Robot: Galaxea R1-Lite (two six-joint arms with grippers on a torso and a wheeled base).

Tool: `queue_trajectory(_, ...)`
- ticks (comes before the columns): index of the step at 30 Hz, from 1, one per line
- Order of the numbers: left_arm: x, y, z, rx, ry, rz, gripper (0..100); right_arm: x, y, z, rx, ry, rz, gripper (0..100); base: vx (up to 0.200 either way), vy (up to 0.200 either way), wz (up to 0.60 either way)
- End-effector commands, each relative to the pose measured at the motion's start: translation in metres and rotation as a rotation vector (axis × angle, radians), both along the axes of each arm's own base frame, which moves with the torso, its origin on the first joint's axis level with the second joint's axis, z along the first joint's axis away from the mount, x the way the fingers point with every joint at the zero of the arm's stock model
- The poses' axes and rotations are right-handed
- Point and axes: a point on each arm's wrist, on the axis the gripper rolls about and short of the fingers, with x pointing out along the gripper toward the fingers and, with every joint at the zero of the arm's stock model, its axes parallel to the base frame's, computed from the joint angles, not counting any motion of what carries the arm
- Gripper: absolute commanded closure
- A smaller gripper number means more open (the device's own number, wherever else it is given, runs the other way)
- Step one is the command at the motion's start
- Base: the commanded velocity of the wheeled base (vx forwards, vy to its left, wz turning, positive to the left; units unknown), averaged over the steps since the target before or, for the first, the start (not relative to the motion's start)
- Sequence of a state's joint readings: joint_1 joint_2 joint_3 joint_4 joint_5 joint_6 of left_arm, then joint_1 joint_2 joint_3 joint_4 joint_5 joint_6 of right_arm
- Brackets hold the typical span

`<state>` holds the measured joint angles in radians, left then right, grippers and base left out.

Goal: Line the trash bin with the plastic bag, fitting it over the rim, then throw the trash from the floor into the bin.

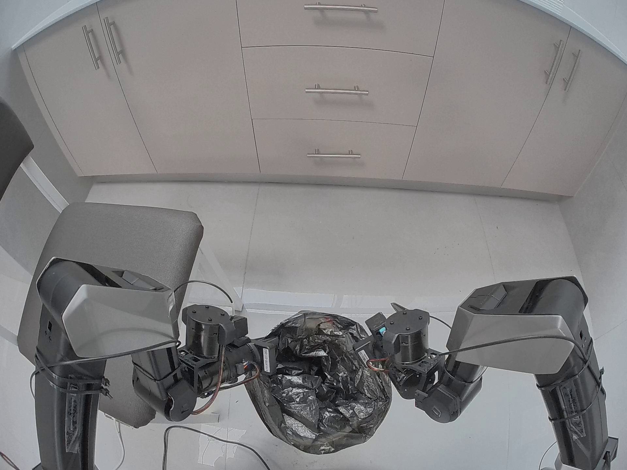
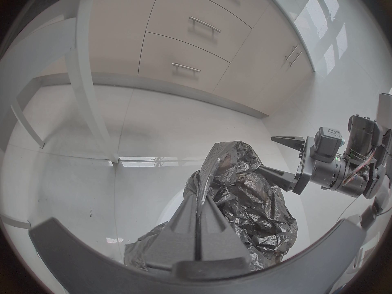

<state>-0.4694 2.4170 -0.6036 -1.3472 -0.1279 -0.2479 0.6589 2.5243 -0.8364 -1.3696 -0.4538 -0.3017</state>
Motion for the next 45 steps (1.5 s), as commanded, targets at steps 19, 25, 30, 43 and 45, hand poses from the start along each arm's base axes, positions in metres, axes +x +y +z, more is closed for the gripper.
queue_trajectory(19,0.011,0.009,-0.004,0.007,0.021,0.032,100,0.038,0.029,-0.006,0.028,-0.003,-0.003,0,0.000,0.000,0.00)
queue_trajectory(25,0.021,0.013,-0.006,0.025,0.057,0.060,100,0.046,0.031,-0.009,0.034,-0.010,-0.008,0,0.000,0.000,0.00)
queue_trajectory(30,0.023,0.014,-0.007,0.035,0.075,0.064,100,0.053,0.030,-0.010,0.032,-0.005,-0.020,0,0.000,0.000,0.00)
queue_trajectory(43,0.021,0.014,-0.008,0.036,0.080,0.063,100,0.003,0.028,0.021,0.076,0.092,0.122,0,0.000,0.000,0.00)
queue_trajectory(45,0.021,0.014,-0.008,0.037,0.082,0.063,100,-0.007,0.025,0.017,0.052,0.144,0.156,0,0.000,0.000,0.00)
